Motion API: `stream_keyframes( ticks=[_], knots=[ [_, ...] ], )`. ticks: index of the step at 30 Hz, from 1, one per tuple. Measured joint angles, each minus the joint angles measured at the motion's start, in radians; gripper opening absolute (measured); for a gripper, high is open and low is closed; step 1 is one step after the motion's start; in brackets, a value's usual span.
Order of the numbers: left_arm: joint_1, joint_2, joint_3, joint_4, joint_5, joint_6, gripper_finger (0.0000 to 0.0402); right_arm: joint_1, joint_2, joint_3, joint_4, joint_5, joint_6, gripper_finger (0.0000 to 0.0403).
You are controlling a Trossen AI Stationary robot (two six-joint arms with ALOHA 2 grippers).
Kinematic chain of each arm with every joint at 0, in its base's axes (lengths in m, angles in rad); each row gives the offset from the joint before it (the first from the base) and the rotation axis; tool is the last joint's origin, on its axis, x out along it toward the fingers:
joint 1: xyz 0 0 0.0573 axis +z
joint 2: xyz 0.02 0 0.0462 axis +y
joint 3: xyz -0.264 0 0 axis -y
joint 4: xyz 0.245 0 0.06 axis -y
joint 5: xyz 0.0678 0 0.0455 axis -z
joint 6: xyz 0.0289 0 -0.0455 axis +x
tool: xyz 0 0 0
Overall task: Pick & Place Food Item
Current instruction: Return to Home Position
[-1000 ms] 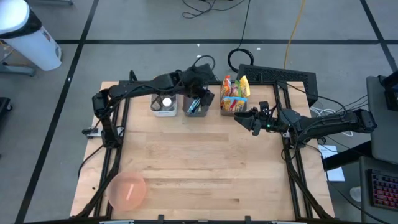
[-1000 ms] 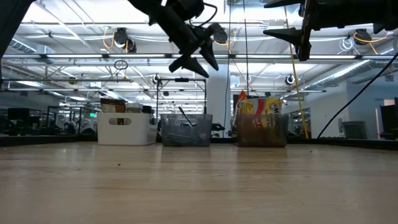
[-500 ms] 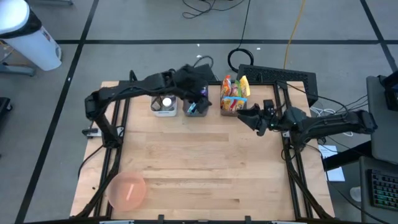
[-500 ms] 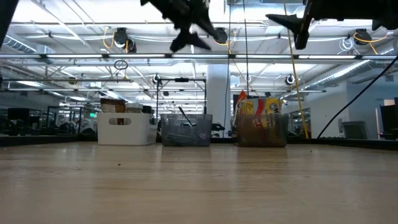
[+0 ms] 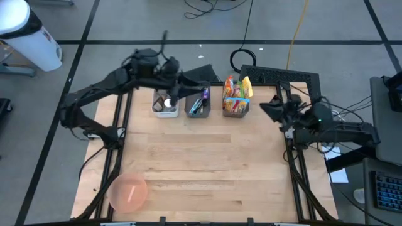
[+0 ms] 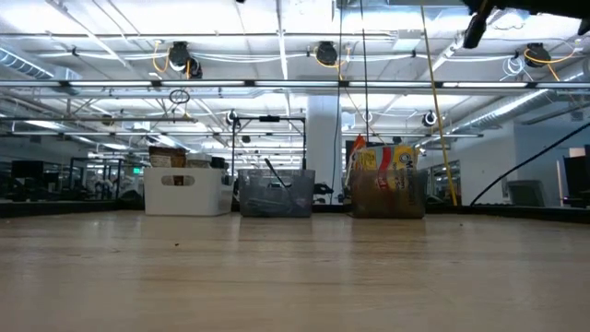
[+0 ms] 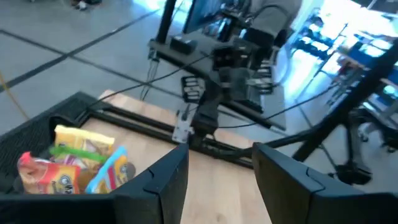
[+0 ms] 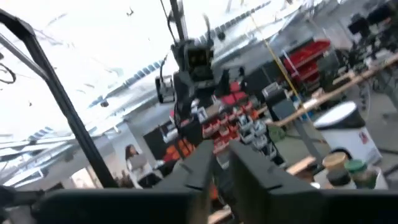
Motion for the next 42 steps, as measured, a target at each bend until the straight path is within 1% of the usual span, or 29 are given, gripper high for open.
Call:
stream_keyframes(
  ticks=[2,3,6,10,15,17,19,21,25,27,29,30,33,35,37,42],
  knots=[
    [0.005,-0.044,-0.032,0.013,0.005,-0.001,0.0184,-0.024,-0.051,0.000,-0.032,-0.026,-0.001,0.0017],
    [0.006,-0.066,-0.051,0.027,0.001,-0.001,0.0184,-0.035,-0.075,0.000,-0.045,-0.030,-0.004,0.0009],
    [0.018,-0.138,-0.133,0.078,-0.009,-0.006,0.0173,-0.058,-0.140,0.022,-0.144,-0.028,-0.009,0.0010],
    [0.032,-0.261,-0.279,0.208,-0.005,-0.045,0.0135,-0.082,-0.196,0.115,-0.369,-0.019,-0.097,0.0002],
    [0.050,-0.404,-0.484,0.387,-0.007,-0.135,0.0091,-0.090,-0.217,0.291,-0.682,0.089,-0.261,0.0001],
    [0.057,-0.462,-0.559,0.446,-0.012,-0.162,0.0080,-0.090,-0.233,0.345,-0.759,0.126,-0.306,0.0001],
    [0.061,-0.519,-0.626,0.507,-0.024,-0.184,0.0071,-0.091,-0.267,0.372,-0.793,0.138,-0.334,0.0001],
    [0.062,-0.574,-0.694,0.553,-0.040,-0.199,0.0064,-0.091,-0.318,0.372,-0.802,0.142,-0.346,0.0001],
    [0.060,-0.670,-0.807,0.640,-0.063,-0.216,0.0051,-0.091,-0.430,0.330,-0.843,0.189,-0.321,0.0000],
    [0.061,-0.714,-0.852,0.680,-0.066,-0.228,0.0044,-0.091,-0.438,0.307,-0.832,0.190,-0.318,0.0000],
    [0.064,-0.758,-0.888,0.690,-0.066,-0.232,0.0036,-0.091,-0.432,0.296,-0.852,0.185,-0.323,0.0000],
    [0.065,-0.776,-0.904,0.692,-0.064,-0.233,0.0031,-0.091,-0.421,0.284,-0.829,0.186,-0.329,0.0000],
    [0.065,-0.831,-0.952,0.698,-0.060,-0.234,0.0015,-0.091,-0.420,0.204,-0.797,0.184,-0.315,0.0000],
    [0.065,-0.868,-0.979,0.701,-0.058,-0.241,0.0005,-0.091,-0.422,0.131,-0.732,0.178,-0.294,0.0000],
    [0.065,-0.906,-1.009,0.701,-0.050,-0.252,0.0006,-0.091,-0.437,0.059,-0.653,0.158,-0.275,0.0000],
    [0.062,-0.992,-1.082,0.710,0.031,-0.271,0.0013,-0.091,-0.434,-0.113,-0.447,0.136,-0.244,0.0000]
  ],
)
